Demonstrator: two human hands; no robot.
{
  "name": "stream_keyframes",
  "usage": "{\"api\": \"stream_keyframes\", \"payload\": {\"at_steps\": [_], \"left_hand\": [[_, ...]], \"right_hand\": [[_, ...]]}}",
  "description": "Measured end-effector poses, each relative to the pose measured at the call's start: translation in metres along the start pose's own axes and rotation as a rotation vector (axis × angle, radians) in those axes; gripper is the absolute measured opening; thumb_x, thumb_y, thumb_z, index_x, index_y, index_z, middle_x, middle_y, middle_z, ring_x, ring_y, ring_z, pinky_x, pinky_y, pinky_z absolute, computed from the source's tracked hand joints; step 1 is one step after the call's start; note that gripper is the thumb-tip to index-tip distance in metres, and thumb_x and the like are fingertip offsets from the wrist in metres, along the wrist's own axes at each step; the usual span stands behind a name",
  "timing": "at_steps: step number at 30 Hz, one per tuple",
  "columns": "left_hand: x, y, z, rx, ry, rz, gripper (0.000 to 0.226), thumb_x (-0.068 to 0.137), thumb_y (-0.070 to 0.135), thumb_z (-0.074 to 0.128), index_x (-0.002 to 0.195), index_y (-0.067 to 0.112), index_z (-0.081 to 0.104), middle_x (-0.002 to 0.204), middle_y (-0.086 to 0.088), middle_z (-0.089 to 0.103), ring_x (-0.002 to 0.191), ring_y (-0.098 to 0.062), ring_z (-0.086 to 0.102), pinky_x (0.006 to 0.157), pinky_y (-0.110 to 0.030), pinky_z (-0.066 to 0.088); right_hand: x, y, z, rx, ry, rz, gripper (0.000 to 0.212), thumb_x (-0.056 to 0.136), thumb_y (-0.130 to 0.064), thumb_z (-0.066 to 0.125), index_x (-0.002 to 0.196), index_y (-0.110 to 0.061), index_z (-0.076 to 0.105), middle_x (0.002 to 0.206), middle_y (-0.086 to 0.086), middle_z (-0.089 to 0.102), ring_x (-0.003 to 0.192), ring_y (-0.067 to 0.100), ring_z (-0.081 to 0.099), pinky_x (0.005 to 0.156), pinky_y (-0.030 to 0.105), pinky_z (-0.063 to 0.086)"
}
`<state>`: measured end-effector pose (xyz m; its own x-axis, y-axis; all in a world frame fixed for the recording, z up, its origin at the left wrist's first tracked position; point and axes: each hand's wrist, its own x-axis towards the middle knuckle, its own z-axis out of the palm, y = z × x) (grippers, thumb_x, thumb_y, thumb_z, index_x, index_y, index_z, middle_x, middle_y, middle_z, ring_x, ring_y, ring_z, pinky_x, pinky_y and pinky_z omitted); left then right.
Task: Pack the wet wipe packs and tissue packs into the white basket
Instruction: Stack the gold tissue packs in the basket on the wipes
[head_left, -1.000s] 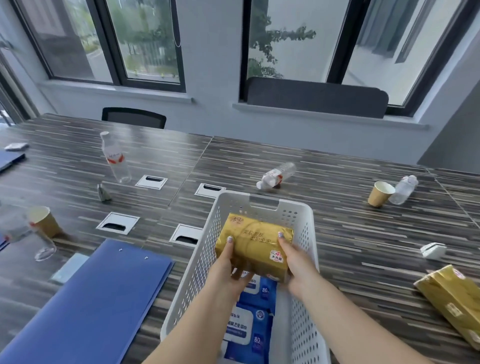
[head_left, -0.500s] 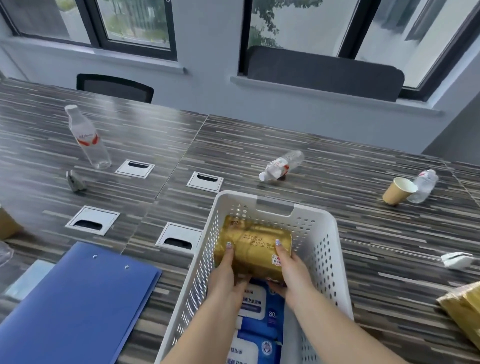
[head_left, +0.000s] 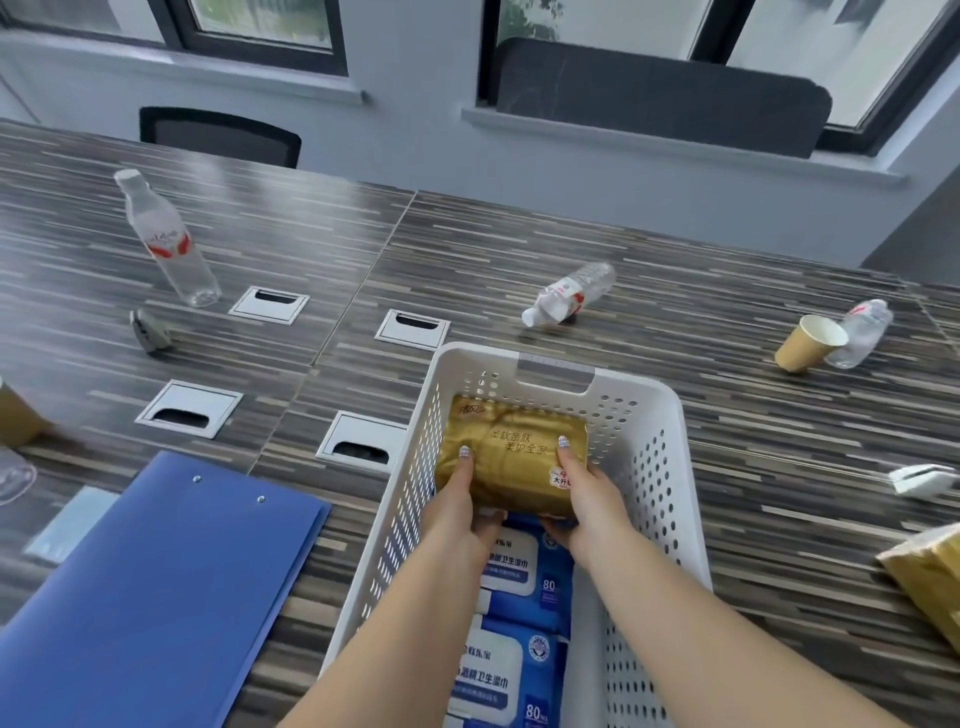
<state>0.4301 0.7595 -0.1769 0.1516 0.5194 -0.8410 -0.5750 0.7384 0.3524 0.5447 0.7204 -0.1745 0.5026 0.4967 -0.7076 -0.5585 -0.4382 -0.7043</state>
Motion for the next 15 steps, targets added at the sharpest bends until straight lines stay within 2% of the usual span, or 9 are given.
{"api": "stream_keyframes", "payload": {"at_steps": [2, 4, 7, 9, 11, 14, 15], "left_hand": [[-0.006, 0.002, -0.001, -0.034, -0.003, -0.014, 0.056, 0.083, 0.027, 0.07, 0.132, 0.009, 0.048, 0.115, -0.014, 0.058, 0.104, -0.031, 0.057, 0.085, -0.041, 0.054], [-0.018, 0.003, 0.0, -0.052, -0.037, 0.001, 0.056, 0.086, 0.024, 0.067, 0.135, 0.009, 0.045, 0.129, -0.015, 0.053, 0.119, -0.032, 0.052, 0.098, -0.045, 0.049], [-0.04, 0.002, 0.001, -0.032, -0.116, 0.032, 0.057, 0.093, 0.023, 0.058, 0.143, 0.006, 0.038, 0.144, -0.013, 0.043, 0.136, -0.028, 0.038, 0.112, -0.045, 0.033], [-0.056, 0.002, 0.001, -0.053, -0.161, 0.039, 0.064, 0.094, 0.022, 0.056, 0.148, 0.004, 0.028, 0.151, -0.014, 0.035, 0.142, -0.027, 0.029, 0.115, -0.046, 0.028], [-0.076, 0.0, 0.0, -0.065, -0.211, 0.05, 0.071, 0.094, 0.022, 0.057, 0.151, 0.005, 0.019, 0.156, -0.015, 0.025, 0.144, -0.029, 0.023, 0.115, -0.047, 0.027], [-0.111, -0.007, 0.0, -0.006, -0.309, 0.098, 0.069, 0.094, 0.021, 0.055, 0.151, 0.007, 0.019, 0.157, -0.015, 0.023, 0.144, -0.029, 0.024, 0.115, -0.048, 0.028], [-0.124, -0.013, 0.002, 0.036, -0.334, 0.131, 0.065, 0.094, 0.02, 0.055, 0.15, 0.007, 0.023, 0.155, -0.014, 0.026, 0.143, -0.029, 0.026, 0.114, -0.048, 0.029]], "right_hand": [[-0.005, -0.001, -0.002, 0.038, -0.025, -0.003, 0.045, 0.086, -0.038, 0.064, 0.126, -0.021, 0.05, 0.108, 0.009, 0.057, 0.102, 0.03, 0.055, 0.091, 0.051, 0.052], [-0.011, -0.002, -0.005, 0.035, -0.035, -0.036, 0.042, 0.088, -0.037, 0.063, 0.125, -0.02, 0.051, 0.104, 0.006, 0.058, 0.095, 0.025, 0.056, 0.093, 0.051, 0.05], [-0.029, -0.007, -0.01, -0.012, -0.057, -0.096, 0.047, 0.086, -0.042, 0.062, 0.127, -0.022, 0.052, 0.12, 0.006, 0.061, 0.1, 0.023, 0.058, 0.092, 0.047, 0.051], [-0.045, -0.013, -0.015, 0.054, -0.095, -0.091, 0.033, 0.088, -0.039, 0.061, 0.114, -0.019, 0.057, 0.116, 0.007, 0.063, 0.102, 0.019, 0.058, 0.092, 0.043, 0.048], [-0.064, -0.02, -0.025, 0.167, -0.147, -0.064, 0.019, 0.092, -0.033, 0.057, 0.105, -0.019, 0.052, 0.107, 0.006, 0.058, 0.106, 0.017, 0.052, 0.093, 0.043, 0.043], [-0.093, -0.024, -0.045, 0.205, -0.243, -0.134, 0.045, 0.095, -0.03, 0.052, 0.138, -0.02, 0.043, 0.141, 0.007, 0.045, 0.133, 0.023, 0.042, 0.096, 0.043, 0.044], [-0.104, -0.025, -0.054, 0.222, -0.25, -0.168, 0.05, 0.095, -0.03, 0.053, 0.142, -0.021, 0.039, 0.144, 0.006, 0.043, 0.135, 0.022, 0.04, 0.101, 0.044, 0.044]]}}
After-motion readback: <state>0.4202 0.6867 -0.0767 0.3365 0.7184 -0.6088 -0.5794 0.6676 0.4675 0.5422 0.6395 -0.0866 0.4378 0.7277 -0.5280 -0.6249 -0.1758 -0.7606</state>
